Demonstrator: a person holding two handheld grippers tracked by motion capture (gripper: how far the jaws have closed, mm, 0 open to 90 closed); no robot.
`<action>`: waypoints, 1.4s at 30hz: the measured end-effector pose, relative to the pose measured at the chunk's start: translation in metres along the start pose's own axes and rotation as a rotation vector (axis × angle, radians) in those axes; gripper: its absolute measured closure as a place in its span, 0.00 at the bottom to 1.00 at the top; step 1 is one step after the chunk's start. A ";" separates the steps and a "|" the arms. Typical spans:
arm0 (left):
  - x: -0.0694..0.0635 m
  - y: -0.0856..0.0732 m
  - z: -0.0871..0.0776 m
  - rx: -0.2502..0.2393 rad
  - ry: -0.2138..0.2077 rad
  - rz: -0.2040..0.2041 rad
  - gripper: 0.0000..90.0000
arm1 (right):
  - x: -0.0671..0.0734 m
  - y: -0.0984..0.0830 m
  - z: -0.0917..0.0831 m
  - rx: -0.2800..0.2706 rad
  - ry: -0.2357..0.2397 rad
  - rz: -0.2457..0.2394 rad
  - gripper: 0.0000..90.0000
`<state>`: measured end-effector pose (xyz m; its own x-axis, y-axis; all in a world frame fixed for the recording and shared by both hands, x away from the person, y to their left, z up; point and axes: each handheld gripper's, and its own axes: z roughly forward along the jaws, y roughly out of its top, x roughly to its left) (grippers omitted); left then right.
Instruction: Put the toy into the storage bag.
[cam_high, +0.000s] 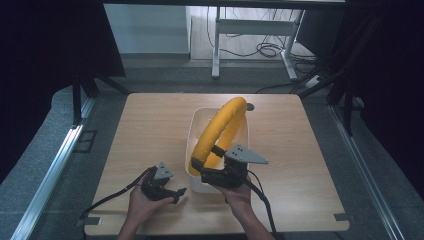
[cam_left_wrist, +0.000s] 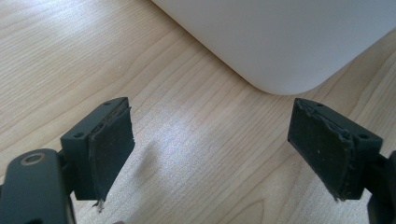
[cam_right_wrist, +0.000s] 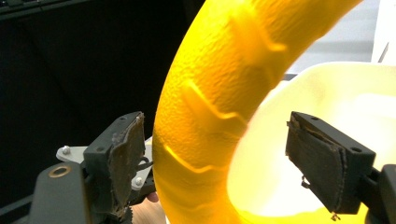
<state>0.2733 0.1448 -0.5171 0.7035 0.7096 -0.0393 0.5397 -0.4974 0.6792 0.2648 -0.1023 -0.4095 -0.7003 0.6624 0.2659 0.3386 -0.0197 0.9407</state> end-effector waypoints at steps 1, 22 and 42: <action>0.000 0.000 0.000 0.001 0.001 0.000 0.16 | -0.001 0.001 -0.003 -0.003 -0.001 0.001 0.22; 0.000 0.000 -0.001 -0.001 0.011 -0.004 0.16 | -0.064 -0.003 -0.078 -0.029 -0.042 -0.034 0.34; 0.002 -0.001 0.001 0.002 0.013 -0.005 0.16 | -0.141 -0.037 -0.107 0.043 -0.197 -0.022 0.43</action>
<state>0.2742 0.1463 -0.5185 0.6943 0.7189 -0.0331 0.5443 -0.4944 0.6777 0.2837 -0.2749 -0.4593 -0.5723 0.7964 0.1953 0.3544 0.0254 0.9348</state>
